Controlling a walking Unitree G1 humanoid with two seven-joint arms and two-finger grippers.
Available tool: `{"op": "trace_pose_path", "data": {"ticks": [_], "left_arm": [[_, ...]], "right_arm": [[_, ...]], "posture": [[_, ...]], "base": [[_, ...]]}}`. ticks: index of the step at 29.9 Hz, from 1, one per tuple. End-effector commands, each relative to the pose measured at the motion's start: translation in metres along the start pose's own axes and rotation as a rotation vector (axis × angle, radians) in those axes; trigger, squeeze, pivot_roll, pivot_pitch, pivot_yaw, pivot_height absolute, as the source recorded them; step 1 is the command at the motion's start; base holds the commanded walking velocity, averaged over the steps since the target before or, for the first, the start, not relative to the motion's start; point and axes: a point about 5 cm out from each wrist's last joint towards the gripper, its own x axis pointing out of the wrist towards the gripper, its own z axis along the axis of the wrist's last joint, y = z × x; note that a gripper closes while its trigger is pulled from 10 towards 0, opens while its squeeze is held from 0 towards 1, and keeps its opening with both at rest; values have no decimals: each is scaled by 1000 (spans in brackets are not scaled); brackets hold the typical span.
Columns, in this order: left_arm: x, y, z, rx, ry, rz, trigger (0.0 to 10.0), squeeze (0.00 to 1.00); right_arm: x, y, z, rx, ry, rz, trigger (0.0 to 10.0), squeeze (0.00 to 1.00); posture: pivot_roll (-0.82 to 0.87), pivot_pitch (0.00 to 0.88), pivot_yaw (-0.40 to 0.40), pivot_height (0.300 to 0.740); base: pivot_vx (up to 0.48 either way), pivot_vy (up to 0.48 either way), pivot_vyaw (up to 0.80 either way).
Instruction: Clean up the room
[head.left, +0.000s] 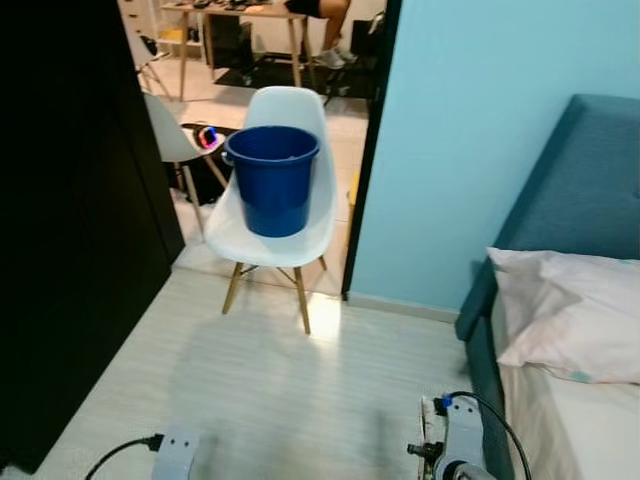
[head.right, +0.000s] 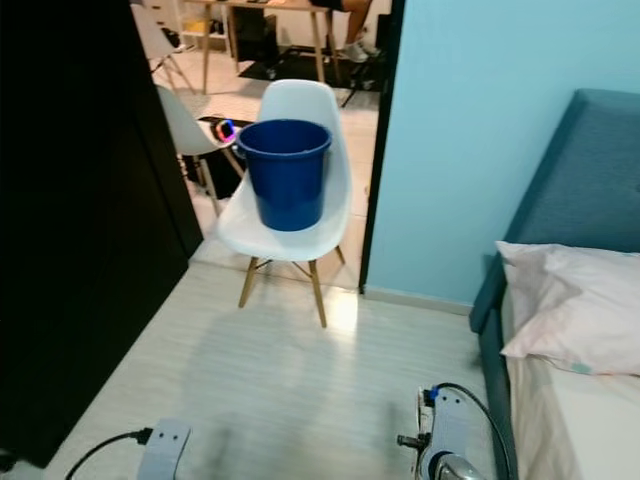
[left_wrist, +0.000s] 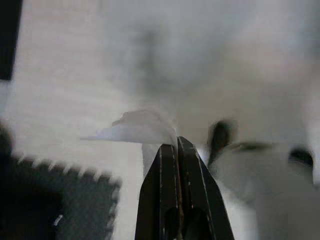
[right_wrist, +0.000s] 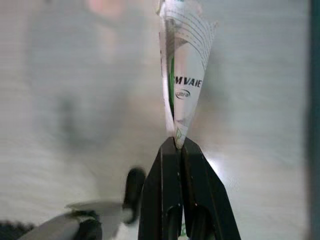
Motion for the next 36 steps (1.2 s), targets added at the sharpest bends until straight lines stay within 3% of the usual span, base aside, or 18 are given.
{"op": "trace_pose_path", "data": {"ticks": [1, 2, 4, 6, 9, 12, 15, 18, 19, 22, 24, 25, 27, 32, 36], "left_arm": [[1, 7, 11, -35, -51, 10, 10000, 0], [3, 6, 25, -38, -104, 1, 10000, 0], [3, 6, 25, -38, -104, 1, 10000, 0], [6, 2, 54, -39, -211, -19, 10000, 0], [6, 1, 61, -38, -234, -25, 10000, 0], [6, -3, 76, -51, -295, -41, 10000, 0], [4, -7, 107, -91, -425, -71, 10000, 0], [2, -7, 119, -98, -476, -84, 10000, 0], [-1, -8, 135, -95, -544, -100, 10000, 0], [-4, -9, 150, -92, -605, -117, 10000, 0], [-18, -10, 194, -82, -775, -153, 10000, 0], [-18, -10, 194, -82, -775, -153, 10000, 0], [-29, -13, 220, -79, -878, -191, 10000, 0], [-40, -23, 238, -39, -961, -224, 10000, 0], [-44, -34, 243, -58, -985, -267, 10000, 0]], "right_arm": [[4, 14, 15, 17, -67, 60, 10000, 0], [7, 26, 29, -16, -111, 115, 10000, 0], [7, 26, 29, -16, -111, 115, 10000, 0], [10, 54, 60, -78, -206, 241, 10000, 0], [10, 61, 68, -87, -236, 271, 10000, 0], [9, 76, 91, -94, -315, 327, 10000, 0], [5, 92, 121, -86, -425, 411, 10000, 0], [2, 98, 130, -91, -458, 443, 10000, 0], [-1, 106, 142, -100, -500, 485, 10000, 0], [-4, 113, 152, -110, -538, 520, 10000, 0], [-15, 129, 181, -120, -634, 593, 10000, 0], [-15, 129, 181, -120, -634, 593, 10000, 0], [-23, 139, 198, -128, -691, 637, 10000, 0], [-31, 149, 210, -158, -747, 678, 10000, 0], [-35, 157, 213, -205, -770, 709, 10000, 0]], "posture": [[34, 12, -41, 740], [40, 10, -43, 740], [40, 10, -43, 740], [42, 5, -44, 740], [41, 4, -44, 740], [40, 0, -42, 740], [41, 0, -44, 740], [41, 0, -44, 740], [45, 0, -50, 740], [46, 0, -50, 740], [45, 0, -53, 740], [45, 0, -53, 740], [44, 0, -53, 740], [43, 0, -55, 740], [45, 0, -57, 740]], "base": [[0, 0, 794], [480, 0, 0], [480, 0, 0], [480, 0, 0], [480, 0, 0], [480, 0, 0], [480, 0, 0], [480, 0, 0], [480, 0, 0], [480, 0, 0], [480, 0, 0], [480, 0, 0], [480, 0, 0], [480, 0, 0], [480, 0, 0]]}}
